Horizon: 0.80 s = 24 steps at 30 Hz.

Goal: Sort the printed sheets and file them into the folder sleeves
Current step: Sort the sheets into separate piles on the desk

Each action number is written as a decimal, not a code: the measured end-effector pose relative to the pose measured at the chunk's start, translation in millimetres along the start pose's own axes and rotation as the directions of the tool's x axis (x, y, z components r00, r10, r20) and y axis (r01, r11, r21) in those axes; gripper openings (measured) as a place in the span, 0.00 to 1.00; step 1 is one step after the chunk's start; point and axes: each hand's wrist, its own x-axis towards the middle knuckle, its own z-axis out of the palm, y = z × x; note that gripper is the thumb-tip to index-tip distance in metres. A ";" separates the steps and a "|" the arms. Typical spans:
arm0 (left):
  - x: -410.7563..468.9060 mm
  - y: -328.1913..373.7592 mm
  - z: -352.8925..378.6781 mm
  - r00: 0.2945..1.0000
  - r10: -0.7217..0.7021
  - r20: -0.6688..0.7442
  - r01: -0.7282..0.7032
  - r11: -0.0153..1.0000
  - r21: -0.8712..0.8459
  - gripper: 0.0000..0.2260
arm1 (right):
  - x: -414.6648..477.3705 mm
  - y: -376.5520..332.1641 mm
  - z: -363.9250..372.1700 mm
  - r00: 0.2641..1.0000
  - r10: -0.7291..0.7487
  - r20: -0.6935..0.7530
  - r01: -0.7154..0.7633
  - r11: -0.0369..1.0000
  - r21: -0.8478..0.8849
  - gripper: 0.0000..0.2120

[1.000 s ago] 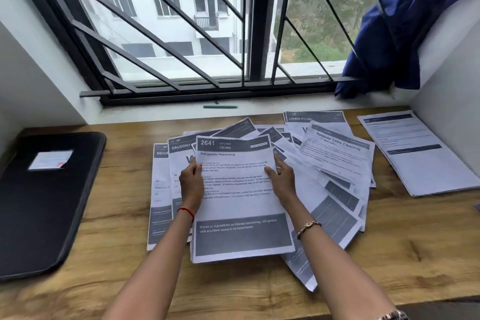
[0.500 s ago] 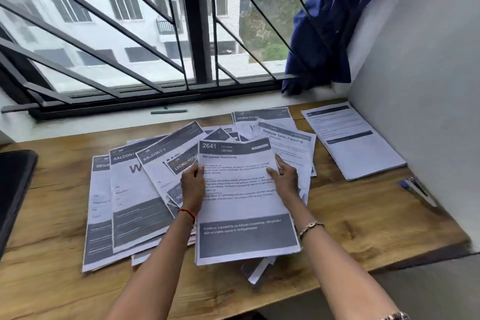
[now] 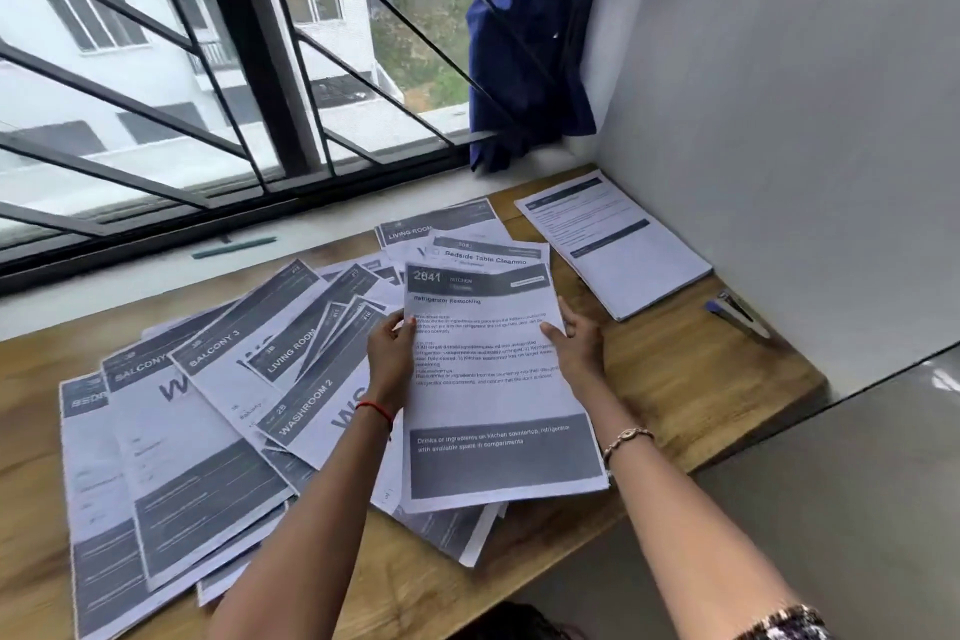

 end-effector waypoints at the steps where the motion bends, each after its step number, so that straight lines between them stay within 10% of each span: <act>1: 0.9 -0.1 6.6 1.000 0.004 0.006 -0.004 1.000 -0.007 0.10 | -0.4 -0.1 -6.9 1.000 -0.011 -0.023 0.010 1.000 -0.004 0.21; 19: 1.7 -8.9 119.1 0.992 -0.017 -0.122 0.010 0.998 -0.062 0.11 | 86.6 7.2 -122.8 0.998 -0.059 -0.032 0.038 0.894 -0.447 0.10; 24: 2.5 -17.5 143.2 0.983 -0.022 -0.183 0.016 0.999 -0.033 0.10 | 110.5 14.4 -166.0 0.953 -0.065 -0.296 -0.213 0.550 -0.808 0.19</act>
